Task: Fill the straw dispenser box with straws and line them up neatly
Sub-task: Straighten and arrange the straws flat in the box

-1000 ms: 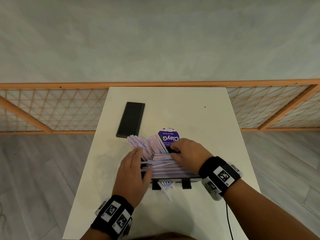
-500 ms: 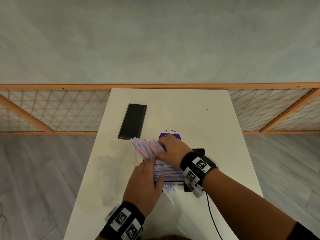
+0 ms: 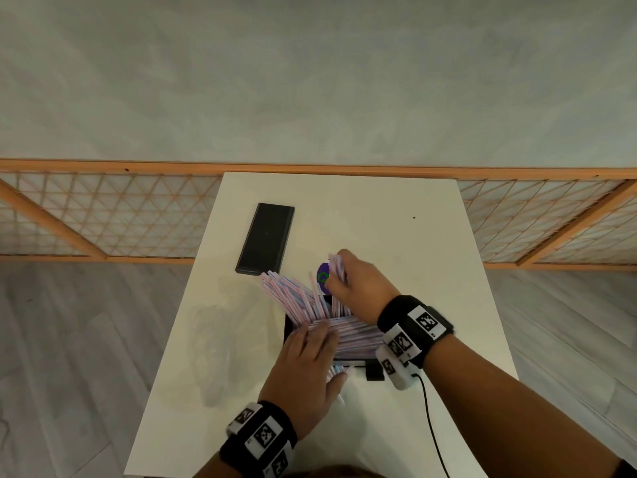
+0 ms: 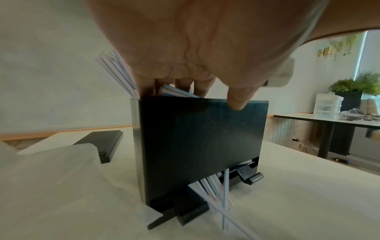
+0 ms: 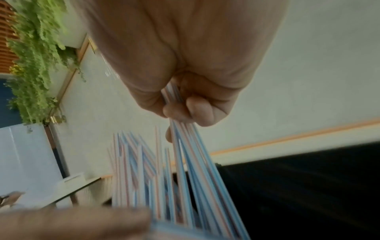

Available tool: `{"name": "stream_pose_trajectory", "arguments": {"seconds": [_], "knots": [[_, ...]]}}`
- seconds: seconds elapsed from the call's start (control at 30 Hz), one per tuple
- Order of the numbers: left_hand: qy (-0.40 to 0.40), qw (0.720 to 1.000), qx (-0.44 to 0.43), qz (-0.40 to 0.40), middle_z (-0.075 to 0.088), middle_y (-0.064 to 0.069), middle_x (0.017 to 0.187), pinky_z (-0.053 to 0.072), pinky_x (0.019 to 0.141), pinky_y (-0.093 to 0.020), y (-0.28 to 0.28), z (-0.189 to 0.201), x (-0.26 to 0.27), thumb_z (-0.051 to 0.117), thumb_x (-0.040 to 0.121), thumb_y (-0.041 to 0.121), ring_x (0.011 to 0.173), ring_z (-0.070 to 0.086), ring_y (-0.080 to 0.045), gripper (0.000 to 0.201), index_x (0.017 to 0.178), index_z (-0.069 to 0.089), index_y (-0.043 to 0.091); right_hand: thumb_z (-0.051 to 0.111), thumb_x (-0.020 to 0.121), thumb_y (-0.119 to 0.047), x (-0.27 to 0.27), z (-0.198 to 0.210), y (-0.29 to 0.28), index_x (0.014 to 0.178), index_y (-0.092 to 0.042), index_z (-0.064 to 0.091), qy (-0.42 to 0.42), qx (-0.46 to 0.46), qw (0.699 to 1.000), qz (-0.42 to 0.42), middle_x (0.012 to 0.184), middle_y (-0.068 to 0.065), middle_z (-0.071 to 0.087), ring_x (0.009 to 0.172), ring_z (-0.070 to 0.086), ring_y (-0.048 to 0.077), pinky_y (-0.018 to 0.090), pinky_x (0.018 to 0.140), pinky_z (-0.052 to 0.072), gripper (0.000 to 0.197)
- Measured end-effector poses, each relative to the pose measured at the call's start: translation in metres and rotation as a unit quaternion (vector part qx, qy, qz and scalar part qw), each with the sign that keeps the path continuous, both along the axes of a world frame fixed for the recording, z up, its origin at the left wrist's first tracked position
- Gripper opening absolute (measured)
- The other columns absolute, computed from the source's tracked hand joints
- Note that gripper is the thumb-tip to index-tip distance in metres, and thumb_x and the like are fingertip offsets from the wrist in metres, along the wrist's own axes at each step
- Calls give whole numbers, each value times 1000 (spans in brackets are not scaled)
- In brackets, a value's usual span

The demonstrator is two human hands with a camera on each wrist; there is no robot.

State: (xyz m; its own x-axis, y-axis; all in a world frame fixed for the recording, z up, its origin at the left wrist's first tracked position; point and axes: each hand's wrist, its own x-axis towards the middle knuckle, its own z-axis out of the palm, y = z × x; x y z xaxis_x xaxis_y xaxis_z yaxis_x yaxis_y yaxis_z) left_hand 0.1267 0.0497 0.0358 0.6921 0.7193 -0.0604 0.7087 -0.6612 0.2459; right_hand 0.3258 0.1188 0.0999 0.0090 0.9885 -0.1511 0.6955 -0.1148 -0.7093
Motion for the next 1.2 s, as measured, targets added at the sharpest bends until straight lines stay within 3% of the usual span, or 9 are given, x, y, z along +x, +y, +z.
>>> {"name": "stream_pose_trajectory", "arguments": {"seconds": [0.2, 0.4, 0.53, 0.67, 0.73, 0.83, 0.9, 1.07, 1.2], "knots": [[5, 1000, -13, 1, 33, -1, 163, 29, 123, -45, 5, -6, -1, 35, 102, 62, 150, 30, -28, 67, 155, 40, 20, 51, 102, -31, 15, 56, -5, 102, -18, 44, 15, 104, 994, -21, 82, 5, 68, 67, 64, 19, 37, 62, 50, 15], [-6, 999, -39, 6, 26, 0, 167, 27, 124, -45, 9, -4, -2, 33, 101, 66, 153, 26, -30, 72, 157, 35, 20, 49, 105, -23, 9, 102, -21, 104, -17, 42, -88, 117, 984, 98, 67, -6, 52, 53, 48, 9, 22, 48, 30, 10], [-93, 991, -69, 62, 39, 0, 159, 37, 119, -42, 13, 6, -6, 44, 96, 69, 146, 37, -21, 75, 153, 39, 20, 43, 101, -21, -14, 69, -24, 112, -16, 42, -213, 26, 963, 162, 91, 7, 65, 76, 65, 31, 40, 67, 52, 12], [-200, 957, -115, 176, 58, 13, 127, 52, 97, -39, 24, 12, -13, 64, 83, 67, 114, 56, -10, 68, 138, 49, 31, 47, 97, -16, -33, 21, -27, 117, -11, 46, -263, -51, 941, 209, 108, 13, 64, 92, 68, 35, 42, 73, 53, 20], [-222, 944, -148, 195, 58, 17, 122, 52, 97, -37, 29, 10, -18, 68, 79, 65, 112, 55, -7, 68, 138, 48, 36, 51, 95, -14, -40, 5, -27, 120, -8, 48, -257, -55, 940, 218, 116, 15, 61, 98, 67, 37, 42, 79, 52, 25], [-210, 945, -155, 195, 57, 19, 124, 52, 98, -35, 34, 3, -23, 69, 79, 63, 115, 54, -7, 71, 141, 43, 39, 57, 94, -18, -39, -4, -27, 123, -7, 49, -180, -76, 961, 194, 121, 15, 55, 104, 61, 35, 36, 78, 42, 31], [-211, 945, -154, 195, 56, 18, 122, 53, 96, -35, 34, 3, -22, 69, 80, 62, 113, 53, -5, 68, 138, 43, 38, 65, 91, -25, -31, -4, -28, 125, -9, 49, -151, -90, 968, 181, 121, 12, 51, 105, 58, 34, 37, 81, 45, 41], [-181, 961, -98, 184, 54, 3, 129, 51, 98, -34, 33, 9, -14, 74, 85, 45, 116, 53, -18, 68, 142, 47, 21, 56, 97, -28, -5, -14, -40, 119, -9, 53, -245, -112, 951, 153, 124, 13, 51, 104, 59, 34, 41, 84, 48, 29], [-125, 989, 16, 77, 57, 0, 138, 52, 98, -38, 33, 14, -1, 59, 94, 42, 122, 55, -20, 49, 138, 58, 22, 48, 100, -23, 7, -21, -46, 118, -12, 60, -313, -109, 928, 169, 118, 13, 58, 109, 56, 34, 44, 85, 49, 24]]}}
